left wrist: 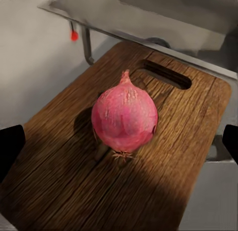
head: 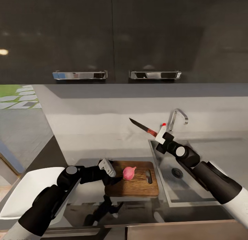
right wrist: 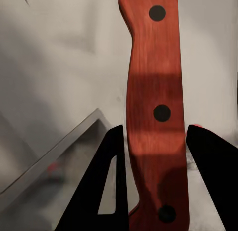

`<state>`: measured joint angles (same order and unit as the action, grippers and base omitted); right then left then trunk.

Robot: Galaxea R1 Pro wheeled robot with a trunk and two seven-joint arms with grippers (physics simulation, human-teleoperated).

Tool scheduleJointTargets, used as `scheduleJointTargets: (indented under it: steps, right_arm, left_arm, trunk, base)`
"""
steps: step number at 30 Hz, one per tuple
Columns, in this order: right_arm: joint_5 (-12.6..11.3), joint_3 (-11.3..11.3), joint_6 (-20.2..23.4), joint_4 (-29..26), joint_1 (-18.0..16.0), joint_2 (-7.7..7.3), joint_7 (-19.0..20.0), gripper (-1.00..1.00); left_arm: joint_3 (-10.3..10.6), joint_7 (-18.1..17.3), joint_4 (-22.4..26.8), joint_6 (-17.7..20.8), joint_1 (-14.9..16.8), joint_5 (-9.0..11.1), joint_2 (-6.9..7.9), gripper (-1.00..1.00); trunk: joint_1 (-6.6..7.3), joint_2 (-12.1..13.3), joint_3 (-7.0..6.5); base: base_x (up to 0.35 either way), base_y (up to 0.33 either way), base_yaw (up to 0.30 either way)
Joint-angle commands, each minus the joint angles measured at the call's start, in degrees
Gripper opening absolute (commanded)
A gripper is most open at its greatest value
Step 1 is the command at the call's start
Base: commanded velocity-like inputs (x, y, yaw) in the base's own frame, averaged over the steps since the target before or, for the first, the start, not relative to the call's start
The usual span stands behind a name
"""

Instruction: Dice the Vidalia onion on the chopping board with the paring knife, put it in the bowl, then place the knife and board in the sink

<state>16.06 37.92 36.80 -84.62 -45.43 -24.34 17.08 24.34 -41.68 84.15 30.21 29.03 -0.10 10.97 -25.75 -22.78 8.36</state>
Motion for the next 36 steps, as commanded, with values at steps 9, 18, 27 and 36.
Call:
scheduleJointTargets:
  steps: [9, 18, 27, 36]
  right_arm:
    - [2.2, 2.0, 0.3, -0.1, -0.1, -0.09, -0.9, -1.00]
    - [2.3, 2.2, 0.3, -0.1, -0.1, -0.09, -1.0, -1.00]
    - [2.3, 2.3, 0.3, -0.1, -0.1, -0.09, -1.0, -1.00]
    - [2.4, 2.7, 0.3, -0.1, -0.1, -0.09, -1.0, -1.00]
  left_arm:
    - [1.6, -0.2, -4.6, -2.3, 0.1, 0.0, -0.09, 1.00]
    - [1.5, 0.1, -9.3, -3.6, 0.1, 0.0, -3.12, 1.00]
    - [1.1, 0.3, -11.1, -4.9, 2.3, 0.0, -4.75, 1.00]
    - [0.0, 1.0, -15.8, -5.2, 7.0, 0.1, -5.01, 1.00]
  trunk:
    - [-0.04, -0.1, 0.13]
    - [-0.04, -0.1, 0.13]
    - [-0.04, -0.1, 0.13]
    - [-0.04, -0.1, 0.13]
  base:
    - [0.000, 0.000, 0.000]
    - [0.000, 0.000, 0.000]
    - [0.000, 0.000, 0.000]
    - [0.000, 0.000, 0.000]
